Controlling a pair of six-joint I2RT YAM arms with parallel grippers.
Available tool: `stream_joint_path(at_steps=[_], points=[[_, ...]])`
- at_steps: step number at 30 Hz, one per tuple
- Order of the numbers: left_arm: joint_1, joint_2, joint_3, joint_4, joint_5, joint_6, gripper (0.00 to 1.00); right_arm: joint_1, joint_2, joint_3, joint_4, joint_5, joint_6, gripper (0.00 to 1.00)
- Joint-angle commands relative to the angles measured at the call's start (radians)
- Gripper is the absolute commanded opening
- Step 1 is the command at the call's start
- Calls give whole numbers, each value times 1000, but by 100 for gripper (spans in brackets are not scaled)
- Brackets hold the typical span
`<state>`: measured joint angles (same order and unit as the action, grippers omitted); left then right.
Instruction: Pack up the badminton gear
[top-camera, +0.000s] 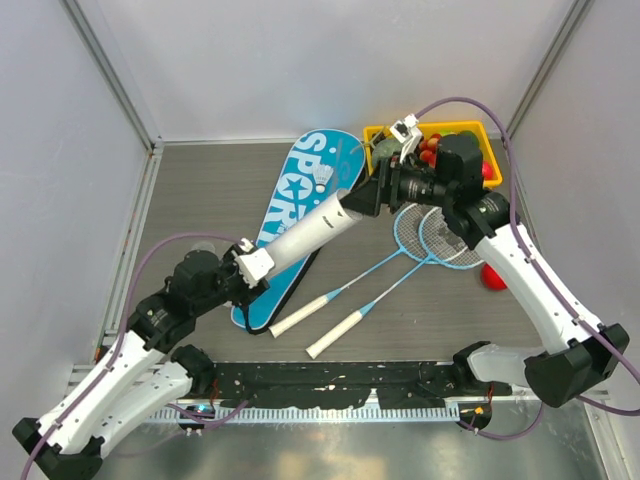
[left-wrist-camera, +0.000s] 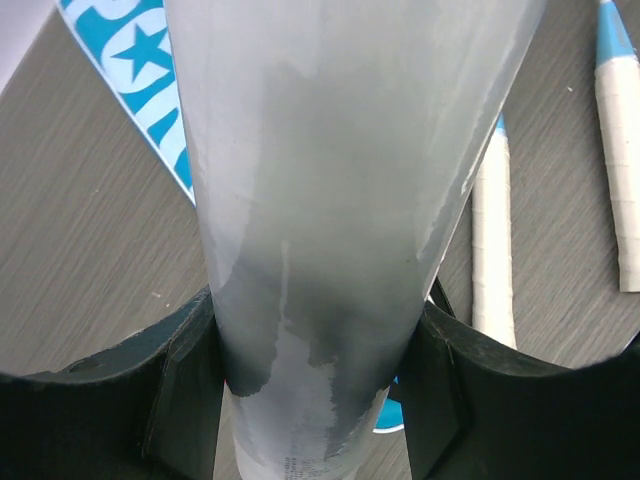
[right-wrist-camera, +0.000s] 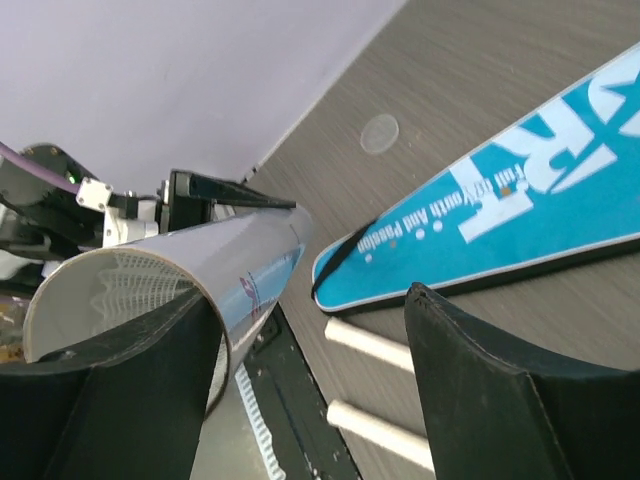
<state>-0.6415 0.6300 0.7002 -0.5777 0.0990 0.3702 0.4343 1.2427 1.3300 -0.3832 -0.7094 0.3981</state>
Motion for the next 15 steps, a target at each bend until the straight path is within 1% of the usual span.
stream_joint_path(at_steps=[1,4,5,6,10,15], points=[[-4,-73,-11,101,-61,-46,16,-61,17,15,289,-22,139,76],[-3,-102,-18,102,-90,-56,18,-109,61,-11,514,-44,246,76],[-3,-110,-16,98,-91,-60,18,-115,73,-15,545,-42,255,76],[-3,-119,-16,93,-122,-65,18,-118,99,-15,581,-35,265,76],[-3,-157,-31,101,-153,-82,17,-121,202,18,626,-3,239,77],[-3,-187,-39,114,-166,-97,17,-123,392,147,629,39,197,77]])
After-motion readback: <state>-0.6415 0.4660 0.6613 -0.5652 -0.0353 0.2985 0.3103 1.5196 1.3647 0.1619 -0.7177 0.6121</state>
